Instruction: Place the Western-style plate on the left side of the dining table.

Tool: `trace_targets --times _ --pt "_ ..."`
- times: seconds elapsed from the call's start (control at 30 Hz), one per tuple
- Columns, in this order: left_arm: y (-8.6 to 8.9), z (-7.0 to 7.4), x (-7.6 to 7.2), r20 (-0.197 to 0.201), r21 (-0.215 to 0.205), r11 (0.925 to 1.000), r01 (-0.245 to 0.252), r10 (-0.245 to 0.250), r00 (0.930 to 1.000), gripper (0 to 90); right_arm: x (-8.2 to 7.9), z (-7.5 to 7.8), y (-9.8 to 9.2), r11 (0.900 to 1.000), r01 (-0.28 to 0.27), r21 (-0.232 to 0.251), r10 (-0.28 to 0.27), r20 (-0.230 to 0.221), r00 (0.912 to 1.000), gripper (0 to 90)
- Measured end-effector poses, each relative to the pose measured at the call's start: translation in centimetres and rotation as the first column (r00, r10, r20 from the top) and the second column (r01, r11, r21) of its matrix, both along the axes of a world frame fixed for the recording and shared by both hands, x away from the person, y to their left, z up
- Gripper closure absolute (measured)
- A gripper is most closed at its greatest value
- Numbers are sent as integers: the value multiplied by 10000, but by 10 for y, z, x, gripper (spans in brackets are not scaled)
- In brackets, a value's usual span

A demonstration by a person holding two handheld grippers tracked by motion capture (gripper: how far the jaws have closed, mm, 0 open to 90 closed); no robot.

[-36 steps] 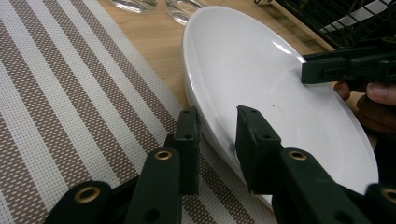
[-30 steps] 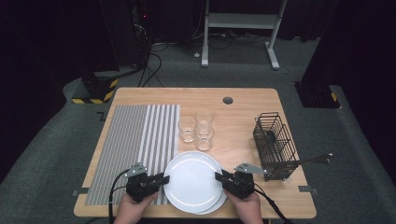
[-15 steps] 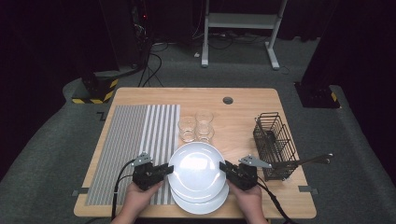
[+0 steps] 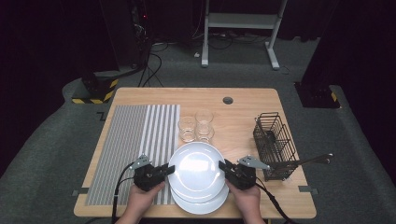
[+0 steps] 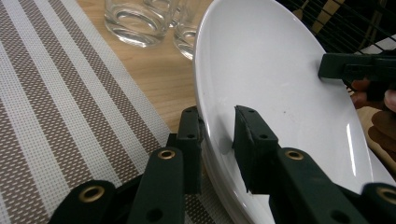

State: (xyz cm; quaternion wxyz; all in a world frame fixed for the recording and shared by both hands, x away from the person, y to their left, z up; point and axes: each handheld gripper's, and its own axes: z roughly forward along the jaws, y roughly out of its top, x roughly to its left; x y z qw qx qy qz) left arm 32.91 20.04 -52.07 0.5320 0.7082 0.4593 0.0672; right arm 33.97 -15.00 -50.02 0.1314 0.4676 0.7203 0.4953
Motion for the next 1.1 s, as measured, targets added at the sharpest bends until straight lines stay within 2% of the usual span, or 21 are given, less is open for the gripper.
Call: trace_targets --times 0.1,0.27,0.5,0.6,0.7,0.93,1.1 --pt "1 -1 -1 -50 -60 10000 -10 10 10000 723 -1 -1 1 10000 -45 12 45 -2 10000 738" --pt "1 -1 -3 140 -109 9999 83 -81 9999 722 -5 -4 -1 9997 -219 74 218 43 9998 737" --pt "2 -1 -5 407 -240 9996 116 -106 9991 728 -11 -1 0 9999 -160 -16 160 421 9990 737" --pt "2 -1 -6 446 -329 9994 139 -124 9989 731 -11 -2 -1 9998 -180 -5 180 429 9989 737" --pt "3 0 -8 689 -283 9996 46 -26 9976 734 -11 -1 0 9998 -202 5 201 422 9989 738" --pt "3 6 -10 920 -286 9995 -91 117 9957 741 -16 8 1 9999 -142 36 139 677 9976 756" --pt "5 12 -11 1191 -393 9991 -182 227 9926 755 -19 17 2 9998 -176 83 167 1060 9942 774"
